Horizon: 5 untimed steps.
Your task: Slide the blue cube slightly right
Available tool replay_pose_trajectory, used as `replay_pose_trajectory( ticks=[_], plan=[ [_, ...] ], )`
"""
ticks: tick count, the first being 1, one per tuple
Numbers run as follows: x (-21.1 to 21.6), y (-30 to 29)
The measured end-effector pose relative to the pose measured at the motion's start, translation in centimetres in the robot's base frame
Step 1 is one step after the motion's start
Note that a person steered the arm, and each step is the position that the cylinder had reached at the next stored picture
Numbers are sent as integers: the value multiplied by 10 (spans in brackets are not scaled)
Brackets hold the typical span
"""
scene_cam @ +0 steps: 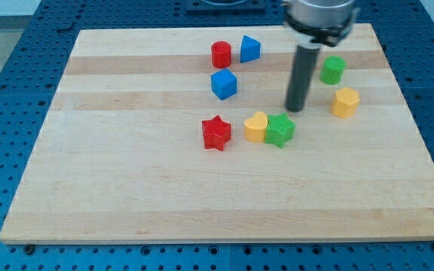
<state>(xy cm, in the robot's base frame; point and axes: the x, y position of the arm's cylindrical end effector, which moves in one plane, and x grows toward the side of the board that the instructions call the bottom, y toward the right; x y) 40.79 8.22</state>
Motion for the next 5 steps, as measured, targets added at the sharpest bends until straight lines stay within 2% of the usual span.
replay_pose_trajectory(
  ticks=[2,3,5],
  plan=[
    [0,-139],
    [-17,-187],
    [-44,-193]
  ],
)
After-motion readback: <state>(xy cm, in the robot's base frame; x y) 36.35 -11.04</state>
